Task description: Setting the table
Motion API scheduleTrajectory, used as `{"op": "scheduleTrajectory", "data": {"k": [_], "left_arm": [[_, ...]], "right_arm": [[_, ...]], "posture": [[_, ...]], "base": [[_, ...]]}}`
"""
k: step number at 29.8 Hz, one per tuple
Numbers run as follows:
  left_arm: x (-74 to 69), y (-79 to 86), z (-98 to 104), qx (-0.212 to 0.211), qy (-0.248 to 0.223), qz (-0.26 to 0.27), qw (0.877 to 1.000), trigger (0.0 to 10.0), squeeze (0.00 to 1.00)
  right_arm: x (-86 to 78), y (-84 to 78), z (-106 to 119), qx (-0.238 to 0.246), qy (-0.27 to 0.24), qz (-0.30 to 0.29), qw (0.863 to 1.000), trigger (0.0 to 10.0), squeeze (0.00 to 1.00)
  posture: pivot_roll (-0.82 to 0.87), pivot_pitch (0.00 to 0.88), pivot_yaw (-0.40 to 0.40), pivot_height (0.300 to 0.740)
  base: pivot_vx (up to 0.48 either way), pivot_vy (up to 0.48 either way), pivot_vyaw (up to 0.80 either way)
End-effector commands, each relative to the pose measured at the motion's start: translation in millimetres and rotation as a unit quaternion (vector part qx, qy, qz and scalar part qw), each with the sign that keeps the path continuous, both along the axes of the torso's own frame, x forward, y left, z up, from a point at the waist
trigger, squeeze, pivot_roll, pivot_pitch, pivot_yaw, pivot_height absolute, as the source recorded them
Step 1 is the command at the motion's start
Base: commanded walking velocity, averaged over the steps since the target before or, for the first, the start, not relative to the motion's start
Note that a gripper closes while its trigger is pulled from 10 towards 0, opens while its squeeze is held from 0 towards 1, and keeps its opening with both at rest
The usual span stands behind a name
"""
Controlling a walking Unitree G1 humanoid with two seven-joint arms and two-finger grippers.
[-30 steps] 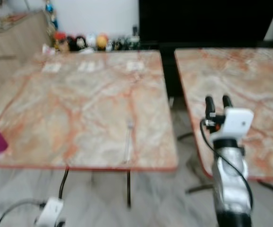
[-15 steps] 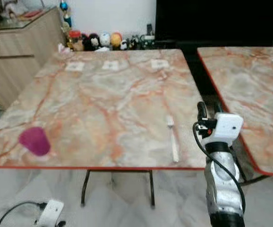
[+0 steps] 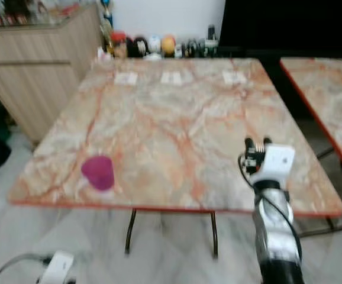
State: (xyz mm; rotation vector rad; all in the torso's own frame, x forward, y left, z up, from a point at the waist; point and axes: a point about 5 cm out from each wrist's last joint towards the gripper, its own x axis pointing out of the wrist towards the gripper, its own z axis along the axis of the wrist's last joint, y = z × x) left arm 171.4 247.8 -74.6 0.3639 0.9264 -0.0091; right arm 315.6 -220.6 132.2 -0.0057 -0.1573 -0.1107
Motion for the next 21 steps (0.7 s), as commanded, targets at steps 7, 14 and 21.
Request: {"op": "scheduleTrajectory", "data": {"k": [7,14,21], "left_arm": [[0.5,0.8,1,0.004,0.0,-0.017,1.0,10.0,0.0],[-0.2,1.1,1,0.004,0.0,-0.017,1.0,10.0,0.0],[-1.0,1.6,0,0.002,0.001,-0.01,1.0,10.0,0.0]], "right_arm": [[0.9,-12.0,-7,0.0,0.03,-0.022,0.999,10.0,0.0],[0.7,-16.2,-9,0.001,0.033,-0.027,0.999,10.0,0.0],[2.0,-19.1,-10,0.004,0.038,-0.036,0.999,10.0,0.0]], "posture": [[0.04,0.0,0.026,0.74],[0.05,0.0,0.026,0.74],[0.05,0.0,0.026,0.74]], "base": [[0.0,-0.192,0.0],[0.0,-0.45,0.0],[0.0,-0.129,0.0]]}}
